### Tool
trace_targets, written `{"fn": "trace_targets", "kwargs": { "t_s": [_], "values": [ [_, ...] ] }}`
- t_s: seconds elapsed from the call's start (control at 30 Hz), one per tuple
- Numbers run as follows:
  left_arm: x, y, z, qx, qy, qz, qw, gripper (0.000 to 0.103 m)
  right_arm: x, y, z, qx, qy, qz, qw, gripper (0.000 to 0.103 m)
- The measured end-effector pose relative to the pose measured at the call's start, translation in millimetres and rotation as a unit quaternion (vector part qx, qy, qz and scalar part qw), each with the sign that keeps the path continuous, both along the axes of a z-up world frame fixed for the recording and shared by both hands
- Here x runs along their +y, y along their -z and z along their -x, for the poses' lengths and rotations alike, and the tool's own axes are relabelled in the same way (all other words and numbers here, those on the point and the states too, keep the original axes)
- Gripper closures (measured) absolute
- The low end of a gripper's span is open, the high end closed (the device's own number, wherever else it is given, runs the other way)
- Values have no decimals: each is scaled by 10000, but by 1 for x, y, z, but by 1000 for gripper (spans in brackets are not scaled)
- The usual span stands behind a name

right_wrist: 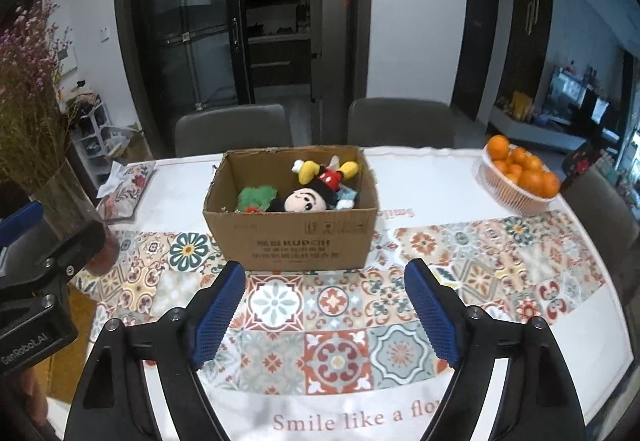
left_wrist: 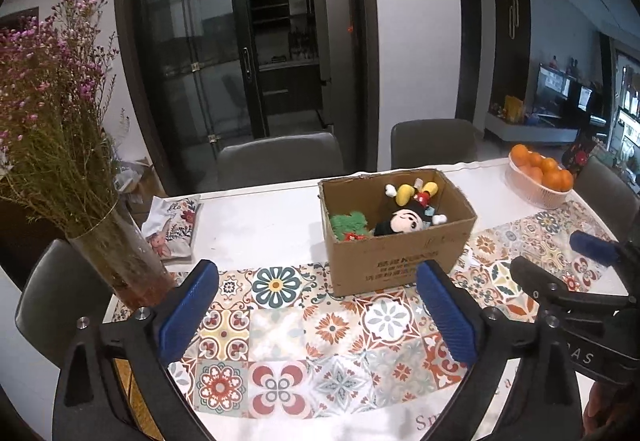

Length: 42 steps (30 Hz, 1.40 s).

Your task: Organize soft objects

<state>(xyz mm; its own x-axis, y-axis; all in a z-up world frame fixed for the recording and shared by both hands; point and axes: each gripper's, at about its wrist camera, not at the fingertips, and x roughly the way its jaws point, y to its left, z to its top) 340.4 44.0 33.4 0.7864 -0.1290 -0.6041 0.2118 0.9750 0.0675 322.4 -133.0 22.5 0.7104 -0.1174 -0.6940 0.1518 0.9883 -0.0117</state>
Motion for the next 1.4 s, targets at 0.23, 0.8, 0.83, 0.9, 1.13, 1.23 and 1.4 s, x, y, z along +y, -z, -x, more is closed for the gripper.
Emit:
{"fn": "trace_targets", "kwargs": {
  "t_s": [0.23,0.8,0.83,0.9,1.13,1.23,1.4],
  "values": [
    [-5,0,38,-132,-169,26,9998,0,0,-12,40,-317,-29,383,9988,15],
    [-37,-15,153,-612,-383,140,9973,0,-42,-31,140,-772,-106,92,9969,14],
    [-39,-16,159,-627,-385,138,9972,0,-45,-32,148,-794,-117,75,9967,14],
    [-42,-17,173,-632,-379,142,9972,0,-48,-34,160,-823,-127,82,9965,14],
    [-45,-19,214,-625,-356,190,9972,0,-53,-38,202,-915,-194,46,9956,14],
    [-44,-18,232,-644,-331,164,9972,0,-53,-37,217,-924,-229,20,9955,14],
    [-42,-19,251,-691,-362,128,9969,0,-51,-33,239,-921,-281,-69,9953,14]
  ]
}}
